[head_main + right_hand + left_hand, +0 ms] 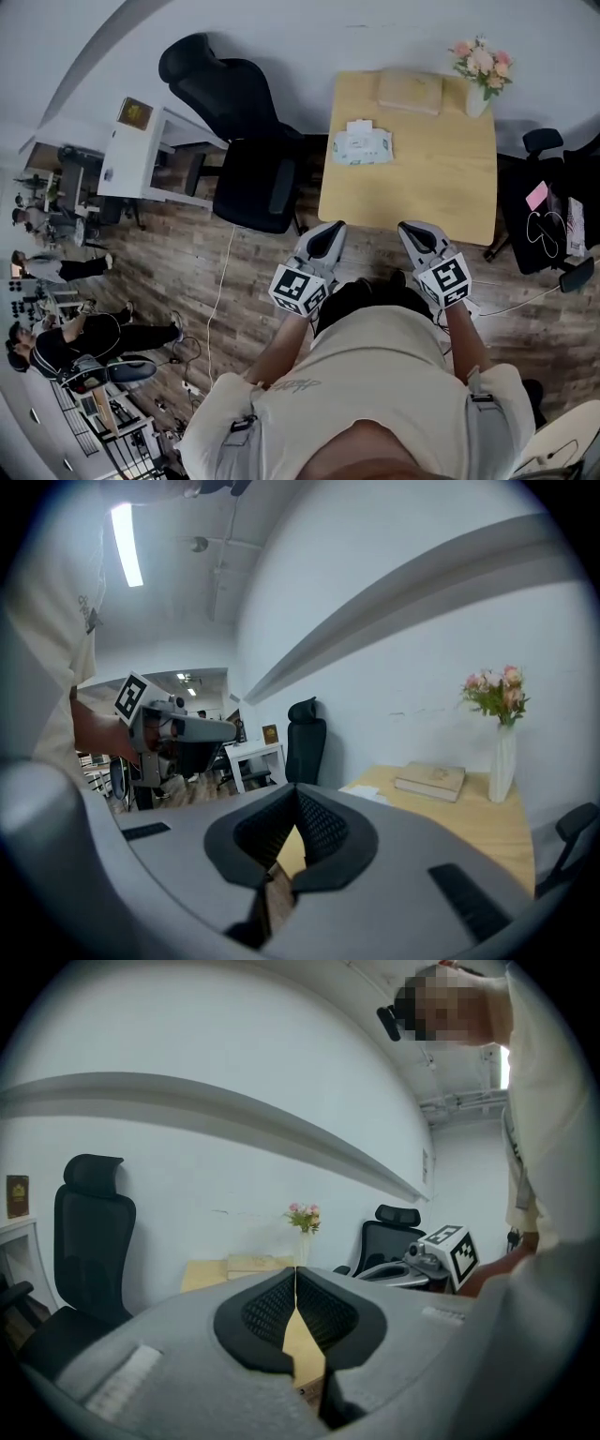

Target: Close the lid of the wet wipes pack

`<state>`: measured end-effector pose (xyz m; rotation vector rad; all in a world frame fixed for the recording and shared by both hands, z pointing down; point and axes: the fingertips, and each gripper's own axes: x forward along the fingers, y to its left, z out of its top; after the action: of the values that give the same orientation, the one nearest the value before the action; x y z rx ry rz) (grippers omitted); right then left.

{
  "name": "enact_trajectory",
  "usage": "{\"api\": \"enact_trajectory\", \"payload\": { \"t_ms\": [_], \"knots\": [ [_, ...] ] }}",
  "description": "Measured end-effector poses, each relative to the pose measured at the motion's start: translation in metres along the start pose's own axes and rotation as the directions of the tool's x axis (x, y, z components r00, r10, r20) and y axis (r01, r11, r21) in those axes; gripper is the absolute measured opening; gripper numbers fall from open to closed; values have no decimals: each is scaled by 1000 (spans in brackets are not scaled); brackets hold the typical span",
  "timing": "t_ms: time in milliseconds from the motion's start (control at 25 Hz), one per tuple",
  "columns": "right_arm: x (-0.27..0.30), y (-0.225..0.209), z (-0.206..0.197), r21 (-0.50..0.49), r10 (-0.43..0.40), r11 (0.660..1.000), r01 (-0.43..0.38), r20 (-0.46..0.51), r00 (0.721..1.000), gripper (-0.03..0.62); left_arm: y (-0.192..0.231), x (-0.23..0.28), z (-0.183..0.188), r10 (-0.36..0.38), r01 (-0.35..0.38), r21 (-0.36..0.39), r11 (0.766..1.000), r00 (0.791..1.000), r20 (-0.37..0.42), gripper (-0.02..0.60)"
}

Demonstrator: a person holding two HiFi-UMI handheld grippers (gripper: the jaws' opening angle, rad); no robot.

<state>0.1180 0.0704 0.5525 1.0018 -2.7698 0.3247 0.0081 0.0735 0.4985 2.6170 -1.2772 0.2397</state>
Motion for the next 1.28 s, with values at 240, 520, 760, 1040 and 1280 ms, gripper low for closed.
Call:
{"api": "enact_trajectory", "payload": {
  "t_ms": [240,520,760,1040,1280],
  "knots": [
    [25,-9,-5,-53,-23,998,19,-59,998,2,40,20,-21,31,-33,-61,998,999,-38,18],
    [70,-28,25,-57,-69,996,65,-57,996,2,86,52,-9,-34,36,57,998,999,-42,18],
    [121,-42,66,-86,-126,989,122,-40,991,2,128,76,27,-115,114,115,987,993,1,18],
    [145,-61,86,-99,-279,956,274,-38,959,2,173,100,37,-207,204,115,972,978,12,18],
    [138,-88,91,-20,-405,914,404,-23,914,3,185,121,37,-267,265,90,960,964,6,18]
  ]
}}
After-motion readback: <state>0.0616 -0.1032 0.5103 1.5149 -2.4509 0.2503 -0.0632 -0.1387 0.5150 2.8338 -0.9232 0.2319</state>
